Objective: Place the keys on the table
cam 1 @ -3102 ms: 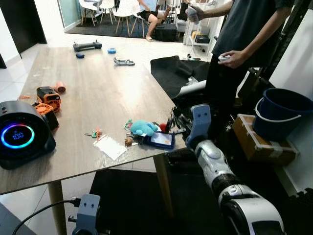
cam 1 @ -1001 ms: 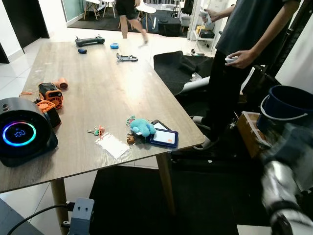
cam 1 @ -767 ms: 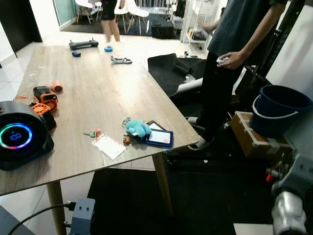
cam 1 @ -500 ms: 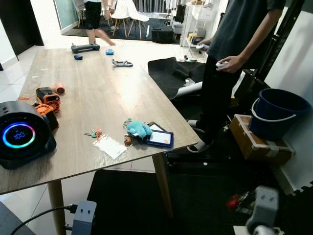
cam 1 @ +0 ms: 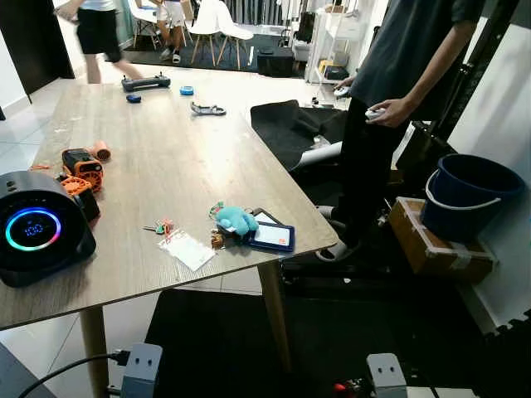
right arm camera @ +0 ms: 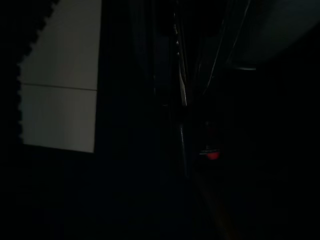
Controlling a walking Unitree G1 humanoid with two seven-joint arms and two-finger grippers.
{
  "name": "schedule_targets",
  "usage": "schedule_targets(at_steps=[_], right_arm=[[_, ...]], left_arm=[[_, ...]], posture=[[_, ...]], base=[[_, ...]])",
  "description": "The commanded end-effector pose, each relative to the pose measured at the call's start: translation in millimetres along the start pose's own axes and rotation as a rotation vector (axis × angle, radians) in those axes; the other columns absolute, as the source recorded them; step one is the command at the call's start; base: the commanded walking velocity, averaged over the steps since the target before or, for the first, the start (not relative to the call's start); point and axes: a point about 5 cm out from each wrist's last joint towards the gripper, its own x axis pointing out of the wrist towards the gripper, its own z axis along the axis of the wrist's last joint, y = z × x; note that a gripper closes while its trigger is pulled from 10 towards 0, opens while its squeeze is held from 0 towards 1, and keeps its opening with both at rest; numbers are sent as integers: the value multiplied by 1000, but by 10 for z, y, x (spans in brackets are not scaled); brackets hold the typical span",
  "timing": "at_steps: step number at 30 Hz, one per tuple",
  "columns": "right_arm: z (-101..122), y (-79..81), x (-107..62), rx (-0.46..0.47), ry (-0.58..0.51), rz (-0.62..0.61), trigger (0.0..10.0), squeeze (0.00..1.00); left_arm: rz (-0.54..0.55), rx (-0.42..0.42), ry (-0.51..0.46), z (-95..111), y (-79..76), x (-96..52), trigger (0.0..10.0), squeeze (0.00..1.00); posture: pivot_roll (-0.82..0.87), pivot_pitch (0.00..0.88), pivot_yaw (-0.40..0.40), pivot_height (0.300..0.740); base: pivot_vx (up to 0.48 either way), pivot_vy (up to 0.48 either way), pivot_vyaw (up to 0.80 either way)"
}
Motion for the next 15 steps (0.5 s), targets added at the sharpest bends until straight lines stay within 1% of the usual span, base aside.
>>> schedule_targets(at_steps=[1, 2, 4, 10, 15], right_arm=[[43, 43, 10, -11, -20, 34, 10000, 0], [69, 98, 16, -11, -33, 73, 10000, 0], [87, 150, 20, -10, -42, 101, 10000, 0], [79, 209, 23, -30, -32, 113, 10000, 0], [59, 254, 19, -67, -21, 132, 10000, 0]], left_arm=[[-5, -24, 18, -35, -51, -3, 10000, 0], [-7, -25, 19, -33, -53, 0, 10000, 0], [-8, -22, 20, -35, -52, 0, 10000, 0], [-8, -13, 26, -45, -44, -3, 10000, 0], [-5, -10, 29, -55, -29, -10, 10000, 0]], posture=[[99, 39, -59, 740], [99, 37, -60, 740], [100, 34, -60, 740], [104, 34, -59, 740], [107, 34, -59, 740]], base=[[0, 0, 0], [0, 0, 0], [0, 0, 0], [0, 0, 0], [0, 0, 0]])
